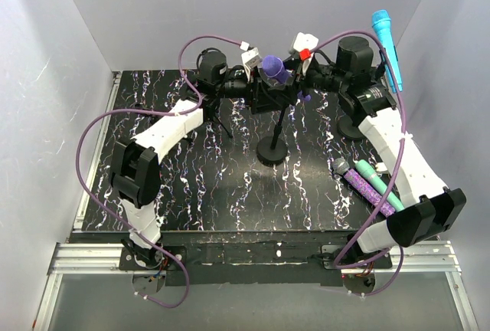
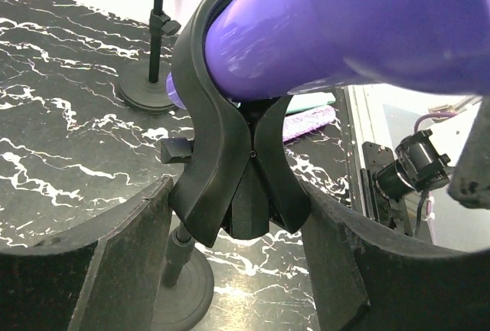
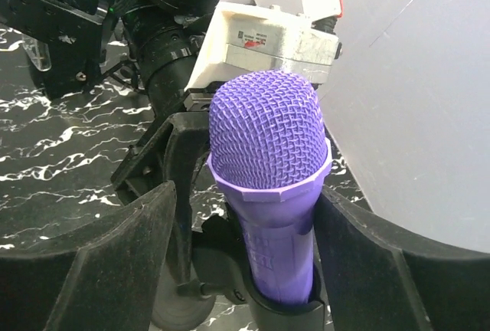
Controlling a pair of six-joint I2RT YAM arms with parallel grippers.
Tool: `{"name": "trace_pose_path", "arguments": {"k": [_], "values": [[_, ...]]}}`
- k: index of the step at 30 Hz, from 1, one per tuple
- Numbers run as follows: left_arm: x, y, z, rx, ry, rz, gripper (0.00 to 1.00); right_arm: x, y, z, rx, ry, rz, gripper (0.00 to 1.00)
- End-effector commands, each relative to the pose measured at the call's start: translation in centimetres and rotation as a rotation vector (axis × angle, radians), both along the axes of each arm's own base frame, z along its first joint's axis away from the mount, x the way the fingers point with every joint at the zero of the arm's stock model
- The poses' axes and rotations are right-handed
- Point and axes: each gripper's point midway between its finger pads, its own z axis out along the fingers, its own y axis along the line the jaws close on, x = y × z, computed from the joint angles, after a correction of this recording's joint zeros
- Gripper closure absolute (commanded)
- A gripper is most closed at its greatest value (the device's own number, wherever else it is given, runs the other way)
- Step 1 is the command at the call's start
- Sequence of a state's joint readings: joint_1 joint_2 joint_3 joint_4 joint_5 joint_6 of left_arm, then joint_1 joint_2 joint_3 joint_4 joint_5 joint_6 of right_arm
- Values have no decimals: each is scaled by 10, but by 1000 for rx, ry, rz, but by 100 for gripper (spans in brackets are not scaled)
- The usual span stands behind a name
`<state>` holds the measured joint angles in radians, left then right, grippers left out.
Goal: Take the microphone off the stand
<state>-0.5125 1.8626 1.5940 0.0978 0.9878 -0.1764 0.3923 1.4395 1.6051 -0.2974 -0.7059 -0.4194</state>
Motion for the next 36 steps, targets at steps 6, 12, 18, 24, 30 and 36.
{"name": "trace_pose_path", "arguments": {"k": [6,12,18,24,30,36], "values": [[-23,13,54,-52,-136,0,47,17,-1,22,-11,-142,-100,78],[-16,34,60,2,-244,165,12,18,-8,21,2,-119,-152,99],[-39,45,55,21,-325,119,4,10,-8,16,5,-105,-151,99],[-32,26,42,-10,-326,113,4,7,-10,16,14,-84,-169,99],[-29,2,26,-12,-337,91,6,1,-17,12,40,-18,-174,99],[-36,-9,26,-35,-325,44,14,-2,-27,5,51,81,-177,99]]}}
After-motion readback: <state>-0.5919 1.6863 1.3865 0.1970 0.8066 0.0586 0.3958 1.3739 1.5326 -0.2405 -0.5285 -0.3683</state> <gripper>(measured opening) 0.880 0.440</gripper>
